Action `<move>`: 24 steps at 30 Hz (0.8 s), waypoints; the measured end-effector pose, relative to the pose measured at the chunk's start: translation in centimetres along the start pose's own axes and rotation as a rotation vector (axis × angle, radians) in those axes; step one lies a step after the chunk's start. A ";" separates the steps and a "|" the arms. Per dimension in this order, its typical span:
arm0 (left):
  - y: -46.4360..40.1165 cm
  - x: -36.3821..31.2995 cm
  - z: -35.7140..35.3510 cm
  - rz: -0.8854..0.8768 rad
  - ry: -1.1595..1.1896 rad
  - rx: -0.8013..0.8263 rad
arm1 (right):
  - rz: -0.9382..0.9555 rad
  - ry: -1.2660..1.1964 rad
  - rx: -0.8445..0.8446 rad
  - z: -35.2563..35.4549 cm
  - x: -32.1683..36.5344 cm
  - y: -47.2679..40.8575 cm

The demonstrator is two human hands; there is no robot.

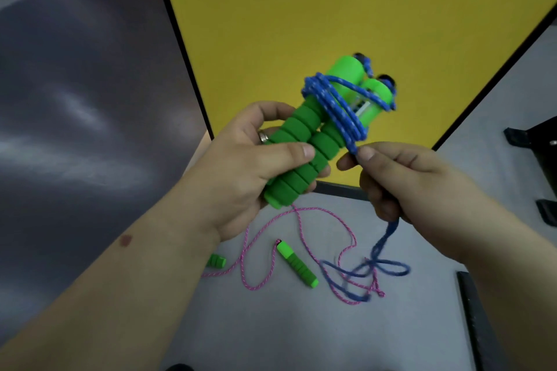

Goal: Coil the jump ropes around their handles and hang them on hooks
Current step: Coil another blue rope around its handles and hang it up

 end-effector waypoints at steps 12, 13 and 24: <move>0.0 -0.6 0.8 -0.402 -0.952 -0.164 | 0.224 0.324 0.055 0.1 2.2 1.5; 0.0 -0.7 0.8 -0.365 -0.967 -0.113 | 0.248 0.354 0.021 0.3 2.5 1.5; 1.3 0.4 1.5 0.215 -0.558 0.447 | 0.299 0.195 -0.139 1.9 3.2 1.2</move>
Point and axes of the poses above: each hand's wrist, its own y-axis away from the middle knuckle, its own z-axis out of the back of the hand, x = y × z, the point moved 5 cm from there along -y, towards the middle knuckle, and after that the axes turned 15 degrees about -x, right-handed, at the moved point
